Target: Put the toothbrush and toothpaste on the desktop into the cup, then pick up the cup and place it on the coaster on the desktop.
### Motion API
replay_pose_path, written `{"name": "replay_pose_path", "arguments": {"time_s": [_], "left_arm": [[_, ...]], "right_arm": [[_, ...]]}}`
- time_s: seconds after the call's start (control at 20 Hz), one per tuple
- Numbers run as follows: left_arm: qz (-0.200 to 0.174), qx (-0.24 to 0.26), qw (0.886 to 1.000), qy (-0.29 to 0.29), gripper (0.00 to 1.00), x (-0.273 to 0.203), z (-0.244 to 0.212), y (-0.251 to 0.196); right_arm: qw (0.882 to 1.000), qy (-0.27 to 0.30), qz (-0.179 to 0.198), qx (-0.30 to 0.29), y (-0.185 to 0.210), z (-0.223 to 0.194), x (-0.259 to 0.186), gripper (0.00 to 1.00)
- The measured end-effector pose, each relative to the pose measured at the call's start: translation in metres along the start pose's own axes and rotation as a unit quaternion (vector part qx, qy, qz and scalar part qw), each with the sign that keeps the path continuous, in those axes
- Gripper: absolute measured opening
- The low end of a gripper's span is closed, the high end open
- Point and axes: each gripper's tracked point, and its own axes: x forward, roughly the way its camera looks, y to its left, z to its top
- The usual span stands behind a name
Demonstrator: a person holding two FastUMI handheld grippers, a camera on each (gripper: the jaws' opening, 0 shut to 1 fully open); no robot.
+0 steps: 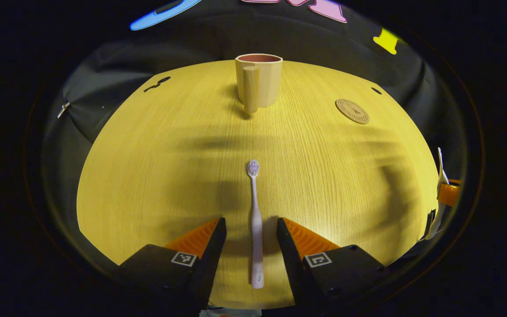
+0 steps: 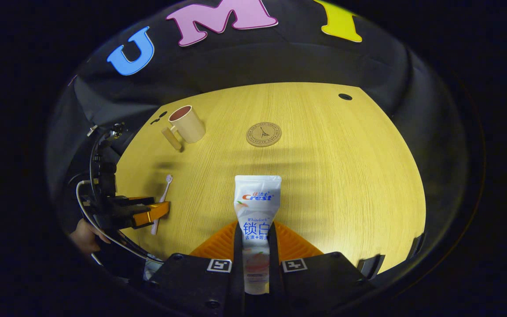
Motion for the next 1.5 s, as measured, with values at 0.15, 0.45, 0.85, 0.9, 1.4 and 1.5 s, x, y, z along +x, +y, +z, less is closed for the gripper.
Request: {"name": "replay_pose_path", "arguments": {"time_s": [0.15,0.45,0.85,0.9,1.4,1.5], "left_arm": [[-0.004,0.008,1.000,0.007,0.65,0.000,0.000,-0.002],[-0.006,0.032,0.999,0.020,0.12,0.001,0.002,-0.010],[-0.015,-0.001,1.000,-0.005,0.07,-0.014,0.011,-0.006],[-0.019,-0.008,1.000,-0.015,0.07,-0.020,0.015,-0.006],[-0.029,-0.049,0.990,-0.126,0.06,-0.112,0.072,0.008],[-0.032,-0.061,0.987,-0.147,0.06,-0.135,0.083,0.014]], "right_arm": [[1.000,0.010,0.010,0.011,0.002,0.000,0.008,0.27],[1.000,0.013,0.026,-0.007,0.015,0.013,0.021,0.27],[0.997,-0.022,0.057,-0.054,0.052,0.075,0.032,0.26],[0.996,-0.034,0.064,-0.057,0.061,0.089,0.034,0.26],[0.974,-0.156,0.145,-0.073,0.160,0.223,0.043,0.26],[0.970,-0.171,0.155,-0.075,0.176,0.241,0.053,0.26]]}}
